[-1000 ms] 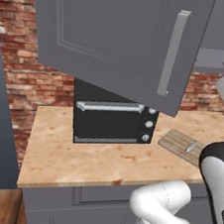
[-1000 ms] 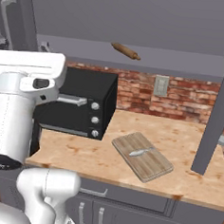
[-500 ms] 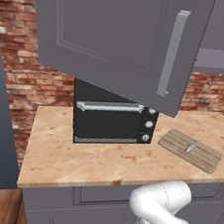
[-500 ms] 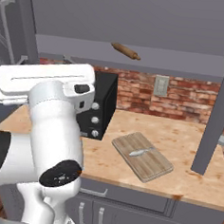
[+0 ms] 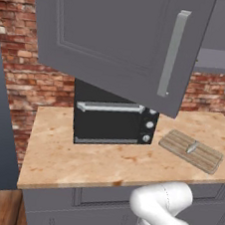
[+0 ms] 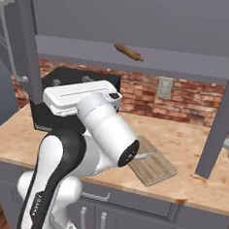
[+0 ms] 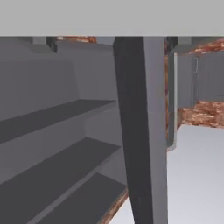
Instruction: Open the cabinet, retrieve the rolling pin, and place it next to the meat on the cutting board to prepare for tenderizing.
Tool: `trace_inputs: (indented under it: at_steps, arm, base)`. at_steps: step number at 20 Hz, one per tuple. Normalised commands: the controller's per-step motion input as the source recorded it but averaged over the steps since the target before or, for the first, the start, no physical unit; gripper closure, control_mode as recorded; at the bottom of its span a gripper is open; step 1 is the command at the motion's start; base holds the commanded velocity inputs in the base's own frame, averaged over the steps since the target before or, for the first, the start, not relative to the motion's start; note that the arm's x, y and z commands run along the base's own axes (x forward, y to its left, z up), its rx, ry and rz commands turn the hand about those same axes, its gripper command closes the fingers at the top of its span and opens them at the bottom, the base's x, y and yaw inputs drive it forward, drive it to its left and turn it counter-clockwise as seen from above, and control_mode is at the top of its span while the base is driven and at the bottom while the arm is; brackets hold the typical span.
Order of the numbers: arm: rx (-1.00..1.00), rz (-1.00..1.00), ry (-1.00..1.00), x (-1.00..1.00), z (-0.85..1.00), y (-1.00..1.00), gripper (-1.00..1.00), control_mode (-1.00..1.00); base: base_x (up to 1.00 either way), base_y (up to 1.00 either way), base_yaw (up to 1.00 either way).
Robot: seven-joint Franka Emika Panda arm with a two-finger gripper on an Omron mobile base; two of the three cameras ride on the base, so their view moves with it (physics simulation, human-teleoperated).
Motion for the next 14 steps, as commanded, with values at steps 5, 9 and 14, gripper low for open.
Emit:
trace_inputs:
  at_steps: [5,9,14]
  arm:
    - [0.0,0.18,0.01,0.33,-0.33,0.08,-1.0,-1.0]
    - [0.0,0.15,0.03,0.33,-0.12,0.17,-1.0,-1.0]
    - [0.0,0.08,0.07,0.4,0.0,0.47,-1.0,-1.0]
  base:
    - [0.0,0.0,0.0]
    - [0.0,0.0,0.0]
    - [0.0,0.0,0.0]
